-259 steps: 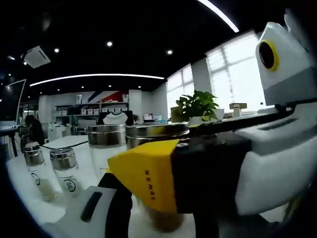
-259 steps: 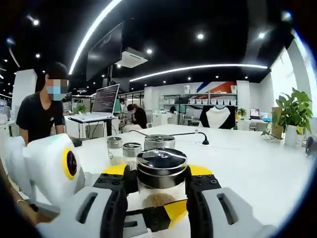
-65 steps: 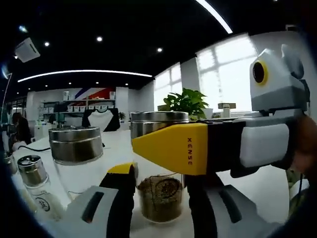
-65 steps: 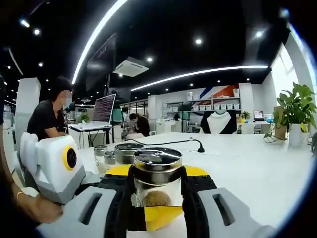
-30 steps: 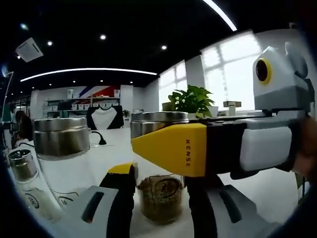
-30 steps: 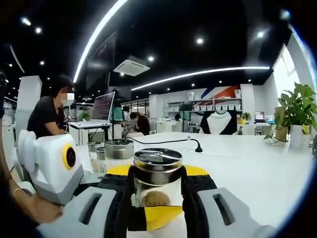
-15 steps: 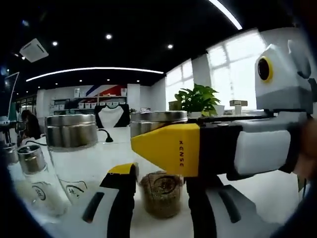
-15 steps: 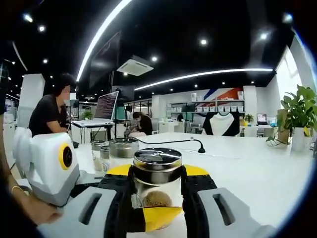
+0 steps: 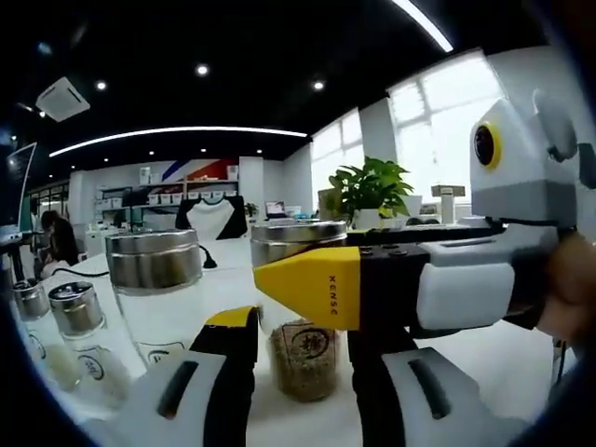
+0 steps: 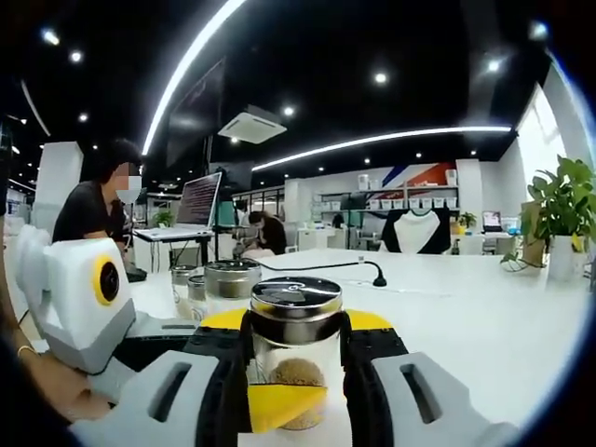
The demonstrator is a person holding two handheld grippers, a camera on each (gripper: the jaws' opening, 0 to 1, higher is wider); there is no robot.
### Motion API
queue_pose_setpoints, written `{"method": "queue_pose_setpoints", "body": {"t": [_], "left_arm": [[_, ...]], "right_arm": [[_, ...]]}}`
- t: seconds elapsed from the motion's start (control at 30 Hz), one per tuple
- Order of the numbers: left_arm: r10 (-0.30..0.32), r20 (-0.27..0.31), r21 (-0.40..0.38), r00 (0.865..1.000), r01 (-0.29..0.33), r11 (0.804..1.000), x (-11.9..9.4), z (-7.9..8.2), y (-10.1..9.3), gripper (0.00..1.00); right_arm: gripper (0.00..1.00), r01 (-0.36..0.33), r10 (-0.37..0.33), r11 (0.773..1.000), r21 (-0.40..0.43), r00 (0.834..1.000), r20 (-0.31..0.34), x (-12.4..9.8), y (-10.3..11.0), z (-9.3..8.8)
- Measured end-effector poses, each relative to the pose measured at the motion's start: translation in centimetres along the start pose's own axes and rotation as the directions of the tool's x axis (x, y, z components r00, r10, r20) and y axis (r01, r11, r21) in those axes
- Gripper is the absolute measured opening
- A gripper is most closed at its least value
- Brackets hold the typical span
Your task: Rotate the seasoning bottle until the label or dispensing opening points toward the visible target arrow and the bottle remains upright within the marked orientation range
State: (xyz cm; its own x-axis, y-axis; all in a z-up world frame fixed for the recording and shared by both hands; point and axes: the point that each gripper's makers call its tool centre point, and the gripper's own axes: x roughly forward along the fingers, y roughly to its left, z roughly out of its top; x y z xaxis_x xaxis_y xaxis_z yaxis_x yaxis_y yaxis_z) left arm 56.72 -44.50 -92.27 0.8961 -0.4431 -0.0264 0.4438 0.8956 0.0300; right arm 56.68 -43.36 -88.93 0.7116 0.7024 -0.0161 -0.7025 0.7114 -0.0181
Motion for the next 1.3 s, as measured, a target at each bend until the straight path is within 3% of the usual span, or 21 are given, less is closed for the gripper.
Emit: {"method": "queue_pose_setpoints", "body": {"t": [0.3,0.7,1.13,1.3], "left_arm": [[0.008,0.021,0.047,1.0,-0.009,0.999,-1.2,1.1,0.3,0.43],[0.017,0.072,0.055,0.997,-0.021,0.998,-2.8,3.0,0.8,0.43],[0.009,0.121,0.067,0.993,-0.017,0.998,-5.1,4.9,1.2,0.44],[0.026,0.129,0.067,0.991,-0.034,0.997,-5.9,4.8,1.7,0.44]], "right_arm": [[0.38,0.014,-0.014,1.0,0.007,1.0,-0.013,-0.2,0.2,-0.2],[0.41,0.047,-0.047,0.999,-0.009,0.998,0.036,-1.7,0.7,2.0],[0.41,0.076,-0.075,0.997,0.001,0.994,0.082,-3.1,1.0,3.3],[0.41,0.081,-0.08,0.997,-0.011,0.993,0.09,-3.6,1.6,3.6]]}}
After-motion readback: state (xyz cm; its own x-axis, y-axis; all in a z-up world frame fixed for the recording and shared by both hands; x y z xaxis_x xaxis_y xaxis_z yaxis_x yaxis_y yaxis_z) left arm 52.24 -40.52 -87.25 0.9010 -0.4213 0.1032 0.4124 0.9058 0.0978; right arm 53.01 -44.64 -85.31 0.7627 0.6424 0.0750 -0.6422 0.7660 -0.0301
